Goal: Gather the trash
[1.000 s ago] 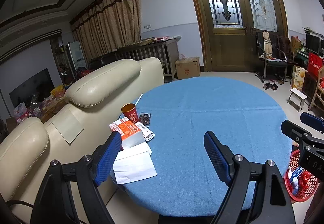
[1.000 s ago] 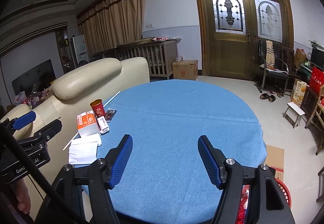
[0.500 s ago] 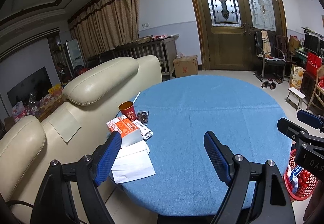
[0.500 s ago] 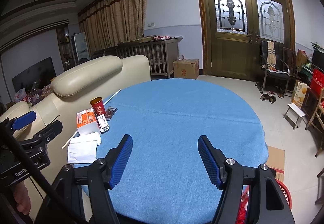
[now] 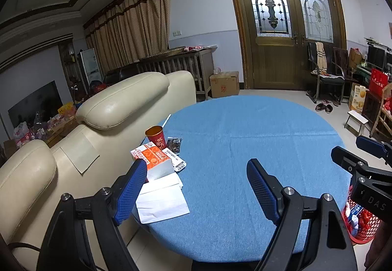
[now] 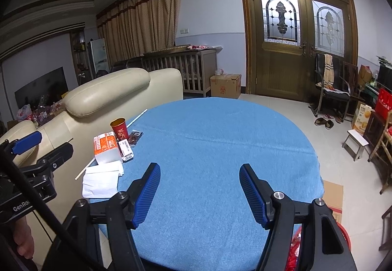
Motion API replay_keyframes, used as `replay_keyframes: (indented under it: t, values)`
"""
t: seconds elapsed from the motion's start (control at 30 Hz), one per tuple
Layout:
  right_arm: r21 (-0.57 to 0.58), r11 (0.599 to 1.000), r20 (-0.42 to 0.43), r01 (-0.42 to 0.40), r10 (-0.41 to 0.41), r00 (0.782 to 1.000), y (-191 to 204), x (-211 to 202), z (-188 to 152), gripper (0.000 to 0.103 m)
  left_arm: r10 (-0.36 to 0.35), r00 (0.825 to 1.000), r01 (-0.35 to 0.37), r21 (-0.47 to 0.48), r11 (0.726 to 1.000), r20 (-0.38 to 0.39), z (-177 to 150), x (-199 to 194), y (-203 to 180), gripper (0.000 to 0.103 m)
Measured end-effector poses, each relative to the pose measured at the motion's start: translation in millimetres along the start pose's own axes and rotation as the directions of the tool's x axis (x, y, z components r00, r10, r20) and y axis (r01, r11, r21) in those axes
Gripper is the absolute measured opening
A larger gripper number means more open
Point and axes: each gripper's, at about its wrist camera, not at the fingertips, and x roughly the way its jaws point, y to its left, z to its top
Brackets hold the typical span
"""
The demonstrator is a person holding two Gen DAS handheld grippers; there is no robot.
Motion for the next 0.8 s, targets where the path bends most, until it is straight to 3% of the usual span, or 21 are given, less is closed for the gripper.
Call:
replay_keyframes:
  t: [0.8]
  values:
    - [-0.019, 1.000, -0.014, 0.014, -0.015, 1.000, 6, 10, 5, 0.071, -0.029, 0.999, 0.028, -0.043, 0.999, -0.027, -3, 16, 10, 0.084]
